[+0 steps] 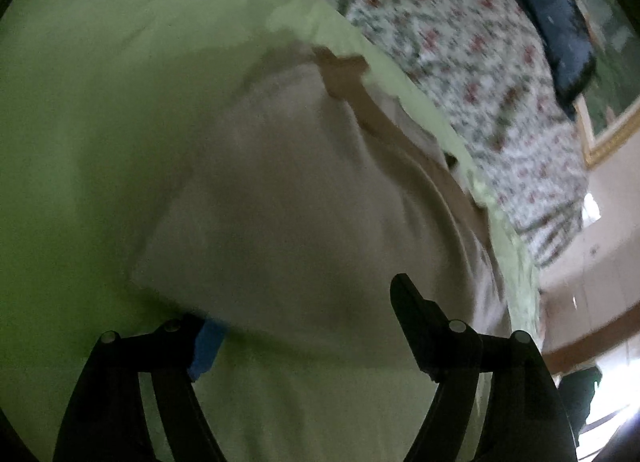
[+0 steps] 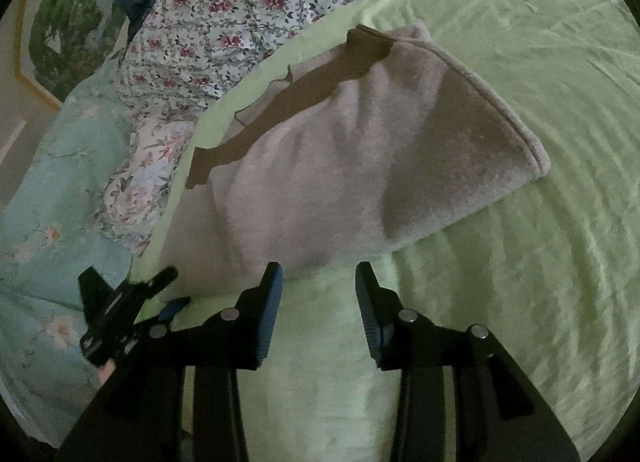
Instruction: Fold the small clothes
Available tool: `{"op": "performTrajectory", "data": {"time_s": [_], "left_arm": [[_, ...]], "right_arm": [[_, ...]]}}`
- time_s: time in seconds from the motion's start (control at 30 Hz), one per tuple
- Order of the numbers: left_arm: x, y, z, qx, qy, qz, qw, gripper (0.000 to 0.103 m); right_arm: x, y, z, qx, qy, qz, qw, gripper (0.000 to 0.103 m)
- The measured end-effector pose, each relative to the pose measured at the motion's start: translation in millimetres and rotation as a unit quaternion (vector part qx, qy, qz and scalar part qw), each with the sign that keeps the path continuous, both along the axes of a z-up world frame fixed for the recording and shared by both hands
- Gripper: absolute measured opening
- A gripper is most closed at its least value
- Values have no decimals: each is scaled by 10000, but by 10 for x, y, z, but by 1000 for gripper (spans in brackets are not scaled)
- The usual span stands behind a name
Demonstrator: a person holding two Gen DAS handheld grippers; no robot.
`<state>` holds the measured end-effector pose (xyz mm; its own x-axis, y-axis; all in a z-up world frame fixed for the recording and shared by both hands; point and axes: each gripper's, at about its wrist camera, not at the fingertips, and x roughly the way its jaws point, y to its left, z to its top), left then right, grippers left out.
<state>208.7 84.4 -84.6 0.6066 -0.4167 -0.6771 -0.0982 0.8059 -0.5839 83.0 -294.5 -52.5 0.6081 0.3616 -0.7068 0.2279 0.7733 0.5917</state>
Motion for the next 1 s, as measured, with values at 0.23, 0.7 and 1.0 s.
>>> {"op": "performTrajectory", "data": {"time_s": [0.23, 0.7, 1.0], "left_arm": [[413, 30, 21, 451, -29, 282, 9986, 42], [249, -1059, 1022, 1443, -1271, -1182, 9742, 7], [178, -2159, 573, 2023, -1117, -2326, 9447, 7]], "right_arm": [[165, -8, 82, 68, -105, 68, 9999, 40], [854, -393, 230, 191, -183, 317, 9991, 40], [1384, -512, 151, 1145, -27, 728, 9907, 49]]}}
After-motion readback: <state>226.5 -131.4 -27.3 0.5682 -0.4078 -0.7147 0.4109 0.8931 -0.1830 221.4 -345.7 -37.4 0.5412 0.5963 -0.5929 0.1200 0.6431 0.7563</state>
